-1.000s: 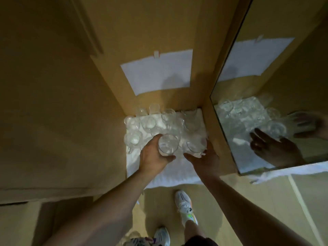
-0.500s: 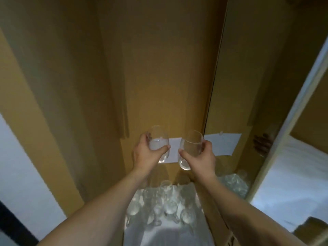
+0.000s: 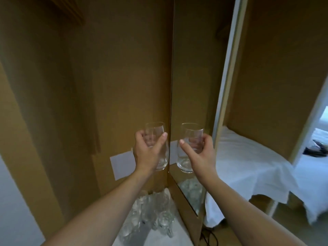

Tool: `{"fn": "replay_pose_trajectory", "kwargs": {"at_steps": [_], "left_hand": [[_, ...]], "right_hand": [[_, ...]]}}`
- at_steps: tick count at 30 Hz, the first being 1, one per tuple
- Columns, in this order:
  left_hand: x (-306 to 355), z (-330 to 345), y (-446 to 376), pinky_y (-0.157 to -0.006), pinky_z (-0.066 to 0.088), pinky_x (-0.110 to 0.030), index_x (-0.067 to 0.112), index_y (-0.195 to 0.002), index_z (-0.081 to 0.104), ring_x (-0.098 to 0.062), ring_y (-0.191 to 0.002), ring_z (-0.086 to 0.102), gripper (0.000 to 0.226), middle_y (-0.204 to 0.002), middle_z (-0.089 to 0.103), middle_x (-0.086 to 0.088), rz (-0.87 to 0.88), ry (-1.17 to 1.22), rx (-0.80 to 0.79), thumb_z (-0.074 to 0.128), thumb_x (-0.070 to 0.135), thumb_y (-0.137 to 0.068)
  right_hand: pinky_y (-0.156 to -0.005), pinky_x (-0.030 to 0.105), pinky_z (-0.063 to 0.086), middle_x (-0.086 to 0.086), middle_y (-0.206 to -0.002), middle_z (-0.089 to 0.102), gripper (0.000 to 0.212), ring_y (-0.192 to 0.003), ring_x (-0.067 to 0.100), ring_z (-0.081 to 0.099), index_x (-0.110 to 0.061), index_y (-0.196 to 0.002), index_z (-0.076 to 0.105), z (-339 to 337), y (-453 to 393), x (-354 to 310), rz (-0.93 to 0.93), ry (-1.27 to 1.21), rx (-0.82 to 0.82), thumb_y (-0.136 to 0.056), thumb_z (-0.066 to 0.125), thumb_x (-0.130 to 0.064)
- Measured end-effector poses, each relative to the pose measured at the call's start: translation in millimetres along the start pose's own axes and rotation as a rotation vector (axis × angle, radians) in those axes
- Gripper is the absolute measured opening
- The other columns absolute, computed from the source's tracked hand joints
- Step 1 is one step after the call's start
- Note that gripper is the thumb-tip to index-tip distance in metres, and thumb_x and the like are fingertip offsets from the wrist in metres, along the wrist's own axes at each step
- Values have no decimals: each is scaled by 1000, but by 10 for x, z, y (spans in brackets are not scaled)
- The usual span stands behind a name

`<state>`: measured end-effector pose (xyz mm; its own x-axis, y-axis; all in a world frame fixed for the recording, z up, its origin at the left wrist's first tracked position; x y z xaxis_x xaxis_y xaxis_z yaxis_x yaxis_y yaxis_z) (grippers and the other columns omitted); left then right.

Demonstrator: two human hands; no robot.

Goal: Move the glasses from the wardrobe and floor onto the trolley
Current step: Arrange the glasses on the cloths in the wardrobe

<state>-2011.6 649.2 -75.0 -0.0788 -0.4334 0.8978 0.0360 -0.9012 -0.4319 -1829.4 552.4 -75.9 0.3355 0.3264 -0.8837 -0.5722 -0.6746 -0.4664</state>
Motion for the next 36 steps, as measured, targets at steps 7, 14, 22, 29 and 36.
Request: {"fn": "replay_pose_trajectory", "kwargs": {"at_steps": [7, 14, 22, 29, 36], "left_hand": [[351, 813, 476, -66, 51, -16, 37, -108, 49, 1, -82, 67, 66, -98, 68, 7, 32, 23, -92, 75, 73, -59], [612, 1803, 1237, -68, 54, -17, 25, -116, 50, 2, -79, 65, 71, -101, 66, -4, 2, 40, -166, 80, 61, -62], [566, 2702, 1948, -79, 54, -29, 26, -124, 49, -10, -95, 66, 71, -107, 65, 6, -83, -44, -199, 77, 64, -70], [433, 3147, 2202, -51, 46, -8, 30, -121, 48, -10, -89, 64, 74, -102, 65, 5, -142, -110, -192, 74, 72, -66], [163, 3615, 1942, -76, 57, -36, 31, -119, 49, -11, -91, 67, 80, -102, 67, 9, -168, -144, -208, 70, 80, -59]], "right_hand": [[-76, 28, 57, -8, -98, 67, 72, -88, 10, 66, -35, -114, 54, -1013, -37, -21, -16, -22, 108, -60, 81, -74], [-73, 23, 54, -10, -99, 66, 73, -89, 6, 66, -35, -115, 54, -2352, -22, 179, 16, 54, 210, -60, 79, -76], [-79, 25, 54, -11, -105, 64, 69, -97, 9, 65, -33, -124, 50, -3476, -17, 449, 99, 76, 230, -70, 82, -64], [-81, 24, 54, -14, -107, 65, 74, -99, 9, 66, -34, -128, 51, -3957, -86, 691, 154, 84, 226, -69, 79, -69], [-78, 21, 53, -14, -110, 64, 78, -100, 9, 66, -31, -133, 50, -4133, -321, 1035, 208, 82, 220, -70, 78, -68]]}}
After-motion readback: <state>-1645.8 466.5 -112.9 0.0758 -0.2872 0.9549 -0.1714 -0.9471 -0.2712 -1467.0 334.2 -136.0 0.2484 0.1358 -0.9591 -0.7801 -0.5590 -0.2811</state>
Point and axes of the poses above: each hand's wrist, its own y-axis away from the middle knuckle, its own z-axis out of the palm, x = y × z, the point moved 6 cm from there along -y, towards the middle knuckle
